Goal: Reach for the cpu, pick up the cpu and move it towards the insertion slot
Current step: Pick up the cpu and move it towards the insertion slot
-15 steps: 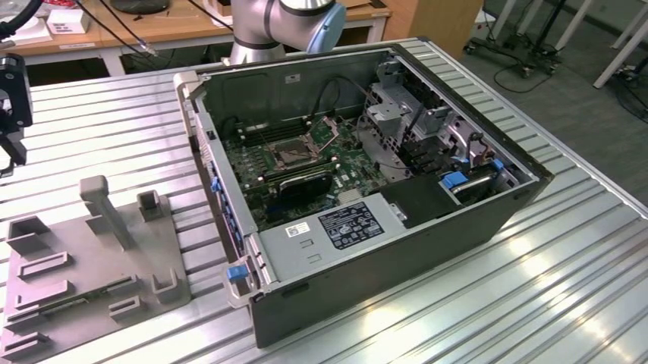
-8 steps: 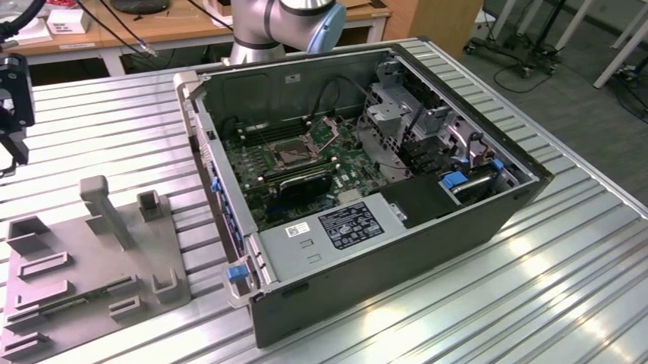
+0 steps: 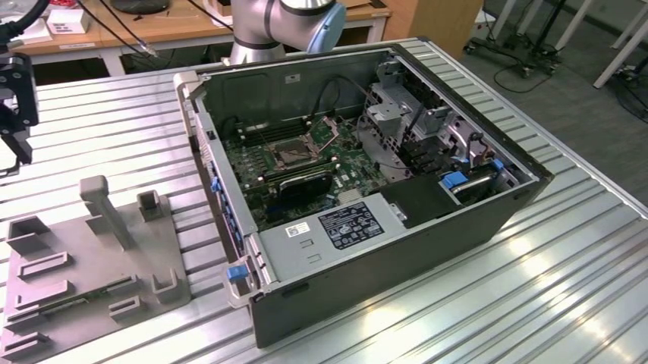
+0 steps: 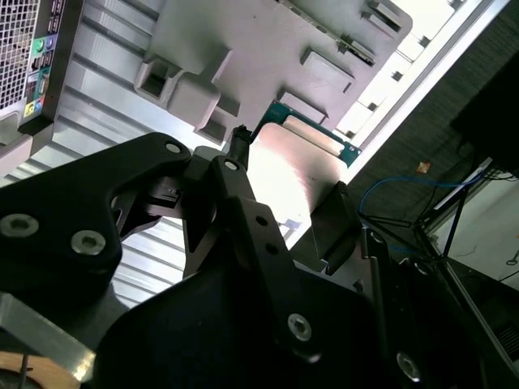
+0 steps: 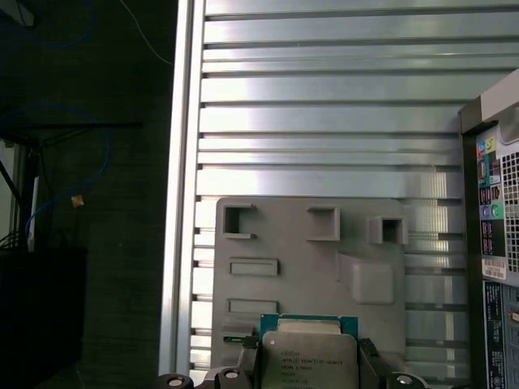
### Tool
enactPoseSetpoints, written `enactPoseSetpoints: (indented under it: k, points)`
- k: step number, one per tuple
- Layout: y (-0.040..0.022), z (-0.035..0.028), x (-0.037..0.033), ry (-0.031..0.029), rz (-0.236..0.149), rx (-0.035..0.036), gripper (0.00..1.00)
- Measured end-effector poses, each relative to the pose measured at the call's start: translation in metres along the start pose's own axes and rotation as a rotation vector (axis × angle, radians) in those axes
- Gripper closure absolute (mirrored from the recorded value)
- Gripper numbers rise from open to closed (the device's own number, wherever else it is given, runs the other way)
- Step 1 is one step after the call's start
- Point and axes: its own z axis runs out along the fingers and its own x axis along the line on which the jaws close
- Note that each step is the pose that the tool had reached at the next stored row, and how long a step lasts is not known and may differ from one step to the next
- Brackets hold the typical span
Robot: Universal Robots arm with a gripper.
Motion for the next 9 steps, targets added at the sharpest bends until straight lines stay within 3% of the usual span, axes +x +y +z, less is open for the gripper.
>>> enactPoseSetpoints:
  k: [9]
  points:
    - [-0.0001, 0.0, -0.002, 0.0, 0.0, 0.0001, 0.45]
